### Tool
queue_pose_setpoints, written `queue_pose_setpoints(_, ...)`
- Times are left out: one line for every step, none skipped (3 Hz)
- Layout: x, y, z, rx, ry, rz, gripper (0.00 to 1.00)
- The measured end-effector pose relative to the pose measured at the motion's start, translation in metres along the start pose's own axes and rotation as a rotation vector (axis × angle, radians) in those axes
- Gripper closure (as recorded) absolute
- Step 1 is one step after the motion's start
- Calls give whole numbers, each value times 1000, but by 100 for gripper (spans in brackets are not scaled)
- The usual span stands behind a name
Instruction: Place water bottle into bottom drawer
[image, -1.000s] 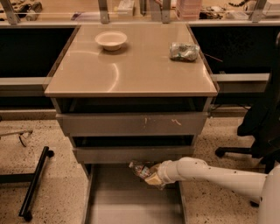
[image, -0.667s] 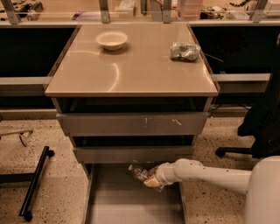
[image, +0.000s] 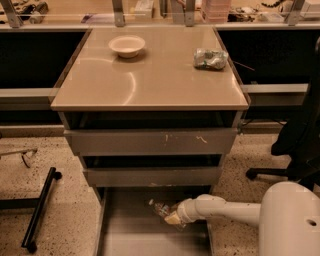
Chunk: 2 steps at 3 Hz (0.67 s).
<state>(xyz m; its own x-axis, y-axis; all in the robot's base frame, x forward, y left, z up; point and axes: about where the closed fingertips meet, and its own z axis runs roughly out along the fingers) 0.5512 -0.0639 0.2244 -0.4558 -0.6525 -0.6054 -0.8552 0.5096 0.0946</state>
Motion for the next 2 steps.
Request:
queue_pose_setpoints(21, 8, 14, -38, -25, 47, 100)
queue_pose_setpoints(37, 18, 29, -100, -39, 69, 100)
